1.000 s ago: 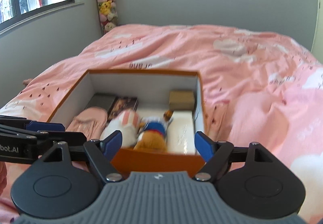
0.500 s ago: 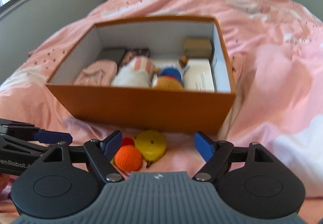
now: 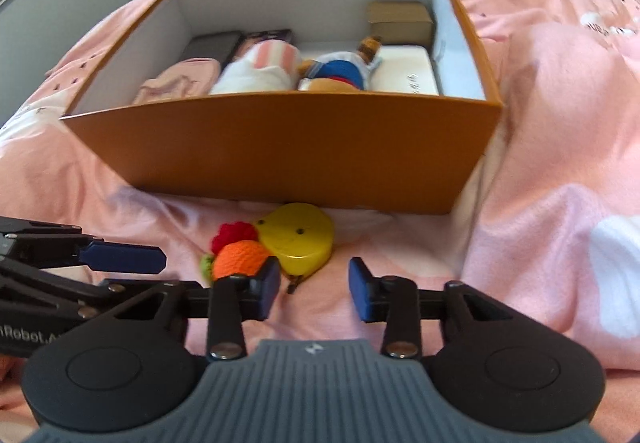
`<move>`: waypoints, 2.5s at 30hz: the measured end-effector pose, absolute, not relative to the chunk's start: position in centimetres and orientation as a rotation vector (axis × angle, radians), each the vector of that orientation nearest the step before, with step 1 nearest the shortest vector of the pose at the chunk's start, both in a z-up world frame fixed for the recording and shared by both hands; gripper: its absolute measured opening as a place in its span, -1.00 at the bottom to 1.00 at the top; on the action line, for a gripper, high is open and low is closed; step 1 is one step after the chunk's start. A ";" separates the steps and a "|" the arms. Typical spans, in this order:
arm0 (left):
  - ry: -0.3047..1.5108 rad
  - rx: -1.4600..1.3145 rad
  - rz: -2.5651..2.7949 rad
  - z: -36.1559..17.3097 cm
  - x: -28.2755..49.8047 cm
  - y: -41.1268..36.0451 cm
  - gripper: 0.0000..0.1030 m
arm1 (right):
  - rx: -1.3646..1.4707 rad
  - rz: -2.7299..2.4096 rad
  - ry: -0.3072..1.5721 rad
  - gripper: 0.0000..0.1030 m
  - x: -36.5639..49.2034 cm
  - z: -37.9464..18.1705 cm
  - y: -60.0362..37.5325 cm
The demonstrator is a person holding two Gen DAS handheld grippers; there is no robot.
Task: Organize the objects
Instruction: 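Withdraw both grippers from the box toward the crochet toy and tape measure, then grasp the orange crochet toy with the left gripper while the right gripper grasps the yellow tape measure, then carry the crochet toy with the left gripper while the right gripper carries the tape measure into the box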
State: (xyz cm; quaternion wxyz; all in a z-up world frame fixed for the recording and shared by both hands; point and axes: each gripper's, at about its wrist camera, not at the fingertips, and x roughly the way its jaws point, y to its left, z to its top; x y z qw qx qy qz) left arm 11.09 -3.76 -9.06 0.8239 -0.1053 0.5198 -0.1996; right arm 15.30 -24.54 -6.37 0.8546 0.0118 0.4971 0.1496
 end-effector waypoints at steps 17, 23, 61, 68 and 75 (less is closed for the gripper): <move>1.149 -0.168 -0.399 -12.1 13.1 -5.7 0.09 | 0.151 0.303 1.080 -0.30 17.2 -7.8 -26.7; 1.109 -0.148 -0.299 -10.3 11.8 -4.0 0.01 | 0.105 0.375 1.066 -0.24 17.9 -7.6 -25.2; 0.938 -0.286 -0.401 -3.5 10.4 -1.8 0.01 | -0.074 0.488 0.992 0.16 15.7 -3.8 -22.8; 0.844 -0.303 -0.422 -0.5 10.7 -1.9 0.01 | -0.102 0.527 0.891 0.16 13.6 1.1 -23.4; 0.810 -0.291 -0.383 0.9 12.9 -1.8 0.01 | -0.123 0.511 0.770 0.16 15.0 5.5 -23.6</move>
